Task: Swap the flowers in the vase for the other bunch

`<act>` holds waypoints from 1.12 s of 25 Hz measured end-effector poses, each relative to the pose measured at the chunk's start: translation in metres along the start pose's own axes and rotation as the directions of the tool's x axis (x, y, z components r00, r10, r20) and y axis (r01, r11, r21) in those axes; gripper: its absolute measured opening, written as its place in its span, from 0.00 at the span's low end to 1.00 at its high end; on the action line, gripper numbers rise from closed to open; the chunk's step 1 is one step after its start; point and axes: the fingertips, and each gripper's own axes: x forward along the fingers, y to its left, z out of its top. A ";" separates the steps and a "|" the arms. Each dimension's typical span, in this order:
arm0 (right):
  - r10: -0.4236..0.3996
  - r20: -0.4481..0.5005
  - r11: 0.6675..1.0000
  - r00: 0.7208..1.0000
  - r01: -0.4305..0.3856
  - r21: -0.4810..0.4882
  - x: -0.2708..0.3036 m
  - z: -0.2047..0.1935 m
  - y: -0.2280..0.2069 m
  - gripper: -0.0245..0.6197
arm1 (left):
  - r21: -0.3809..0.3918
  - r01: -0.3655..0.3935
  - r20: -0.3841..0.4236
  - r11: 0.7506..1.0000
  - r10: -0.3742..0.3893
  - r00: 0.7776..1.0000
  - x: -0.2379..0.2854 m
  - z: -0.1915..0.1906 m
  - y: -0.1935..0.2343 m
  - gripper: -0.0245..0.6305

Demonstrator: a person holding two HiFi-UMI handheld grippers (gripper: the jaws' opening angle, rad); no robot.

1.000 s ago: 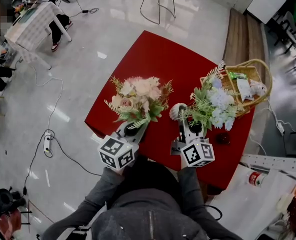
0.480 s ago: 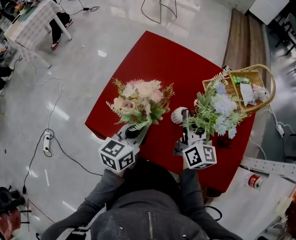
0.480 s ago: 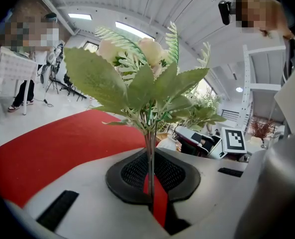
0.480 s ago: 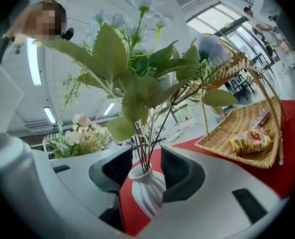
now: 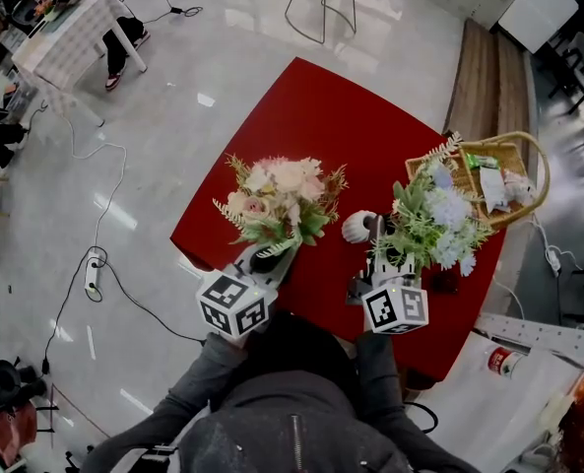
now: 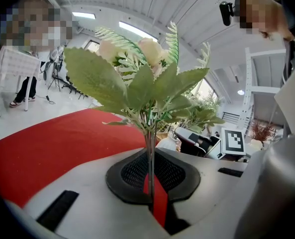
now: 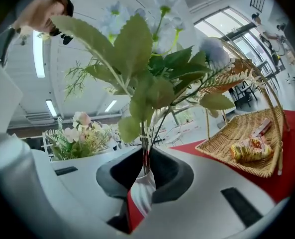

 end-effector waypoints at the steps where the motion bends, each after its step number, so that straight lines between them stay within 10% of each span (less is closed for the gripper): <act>1: 0.002 -0.001 1.000 1.000 -0.002 -0.005 0.000 0.000 0.000 0.11 | -0.001 0.000 0.000 1.000 0.000 1.000 0.000 0.000 0.000 0.07; 28: 0.045 0.012 0.996 0.999 -0.044 -0.082 -0.006 0.049 0.020 0.08 | 0.025 0.042 0.037 0.999 -0.043 0.998 -0.004 0.022 -0.019 0.07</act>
